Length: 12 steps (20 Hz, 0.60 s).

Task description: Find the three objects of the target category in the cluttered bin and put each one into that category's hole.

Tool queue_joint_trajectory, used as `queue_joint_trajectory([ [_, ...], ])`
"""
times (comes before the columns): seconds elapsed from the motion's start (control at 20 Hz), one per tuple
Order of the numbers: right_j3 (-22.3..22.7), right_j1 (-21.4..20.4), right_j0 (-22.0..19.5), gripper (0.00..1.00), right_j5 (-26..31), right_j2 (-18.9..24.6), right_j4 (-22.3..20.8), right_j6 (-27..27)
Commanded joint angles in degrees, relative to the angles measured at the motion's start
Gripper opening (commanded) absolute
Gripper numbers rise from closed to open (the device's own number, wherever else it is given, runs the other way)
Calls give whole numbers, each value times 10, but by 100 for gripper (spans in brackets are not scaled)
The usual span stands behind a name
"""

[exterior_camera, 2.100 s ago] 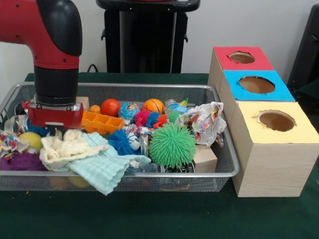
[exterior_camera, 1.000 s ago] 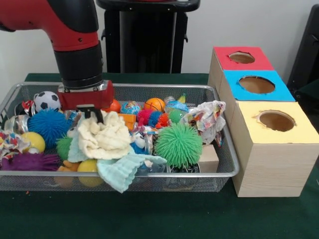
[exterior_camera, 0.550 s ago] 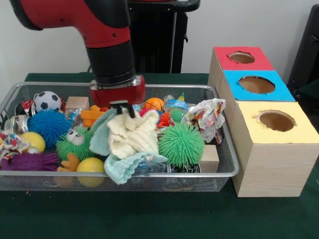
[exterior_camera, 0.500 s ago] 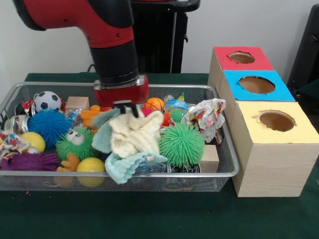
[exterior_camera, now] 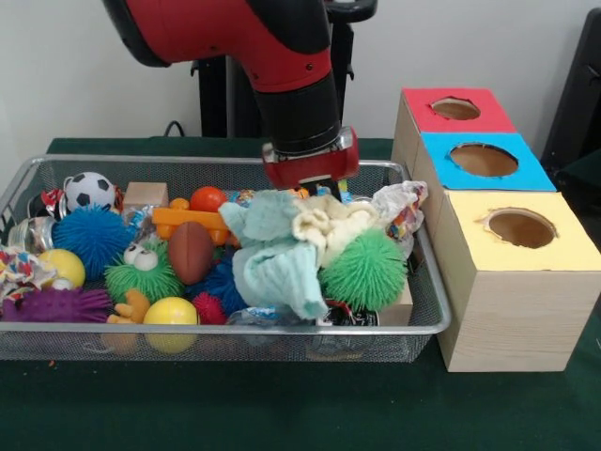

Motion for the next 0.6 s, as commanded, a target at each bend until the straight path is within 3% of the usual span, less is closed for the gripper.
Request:
queue_joint_trajectory([
  [0.05,73,35,8,0,18,-5,50,131],
  [0.6,114,7,16,0,5,10,96,131],
])
